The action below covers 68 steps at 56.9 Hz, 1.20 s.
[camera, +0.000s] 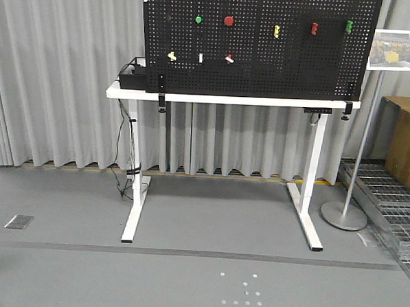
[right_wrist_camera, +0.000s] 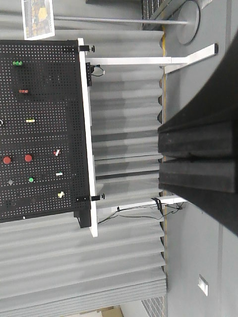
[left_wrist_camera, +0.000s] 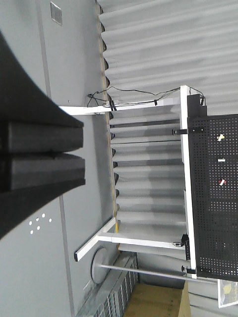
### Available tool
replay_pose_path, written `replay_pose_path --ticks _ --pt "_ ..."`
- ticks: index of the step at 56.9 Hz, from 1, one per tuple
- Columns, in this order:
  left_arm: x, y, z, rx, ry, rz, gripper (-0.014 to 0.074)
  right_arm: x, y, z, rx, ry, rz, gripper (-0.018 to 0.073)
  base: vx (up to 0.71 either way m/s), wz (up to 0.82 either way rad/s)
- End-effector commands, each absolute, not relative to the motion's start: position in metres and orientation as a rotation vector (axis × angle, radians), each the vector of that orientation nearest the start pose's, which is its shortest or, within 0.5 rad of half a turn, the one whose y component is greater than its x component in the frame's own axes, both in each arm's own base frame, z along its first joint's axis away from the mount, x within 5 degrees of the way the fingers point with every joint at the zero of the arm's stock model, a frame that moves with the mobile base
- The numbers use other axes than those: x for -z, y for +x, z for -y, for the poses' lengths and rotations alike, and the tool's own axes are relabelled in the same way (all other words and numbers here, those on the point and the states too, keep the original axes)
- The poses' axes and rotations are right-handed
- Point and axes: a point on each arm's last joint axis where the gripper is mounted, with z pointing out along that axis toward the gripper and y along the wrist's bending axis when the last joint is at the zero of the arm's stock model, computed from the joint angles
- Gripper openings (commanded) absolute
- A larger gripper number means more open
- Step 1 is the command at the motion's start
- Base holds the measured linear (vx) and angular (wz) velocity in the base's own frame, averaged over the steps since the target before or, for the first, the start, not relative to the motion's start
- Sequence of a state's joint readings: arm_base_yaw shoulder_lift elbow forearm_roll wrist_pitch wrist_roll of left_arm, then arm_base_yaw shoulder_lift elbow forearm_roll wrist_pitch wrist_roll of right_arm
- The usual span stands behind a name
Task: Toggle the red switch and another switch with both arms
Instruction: 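Drive the base forward up to the black pegboard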
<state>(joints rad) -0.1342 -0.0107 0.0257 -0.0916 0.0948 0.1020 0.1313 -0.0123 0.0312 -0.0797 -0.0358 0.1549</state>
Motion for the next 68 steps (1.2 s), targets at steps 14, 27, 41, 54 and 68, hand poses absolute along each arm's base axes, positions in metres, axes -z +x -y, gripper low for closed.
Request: replay_pose_path --ticks 14,27,41,54,68 --pt "-0.1983 0.0555 0.0074 0.103 0.103 -1.508 0.0003 -0.2127 0.0541 -0.0078 -0.161 -0.057 -1.382 -0.0006 0.00 0.00" --pt "-0.1983 0.0555 0.0074 0.103 0.103 -1.508 0.0003 -0.2127 0.0541 -0.0078 -0.161 -0.057 -1.382 -0.0006 0.00 0.00" --pt "-0.1983 0.0555 0.0074 0.103 0.103 -1.508 0.0003 -0.2127 0.0541 -0.0078 -0.161 -0.057 -1.382 -0.0006 0.00 0.00" --pt "-0.1983 0.0555 0.0074 0.103 0.103 -1.508 0.0003 -0.2127 0.0541 -0.0078 -0.161 -0.057 -1.382 -0.0006 0.02 -0.01" --pt "-0.1983 0.0555 0.0074 0.103 0.103 -1.508 0.0003 -0.2127 0.0541 -0.0078 -0.161 -0.057 -1.382 -0.0006 0.14 0.02"
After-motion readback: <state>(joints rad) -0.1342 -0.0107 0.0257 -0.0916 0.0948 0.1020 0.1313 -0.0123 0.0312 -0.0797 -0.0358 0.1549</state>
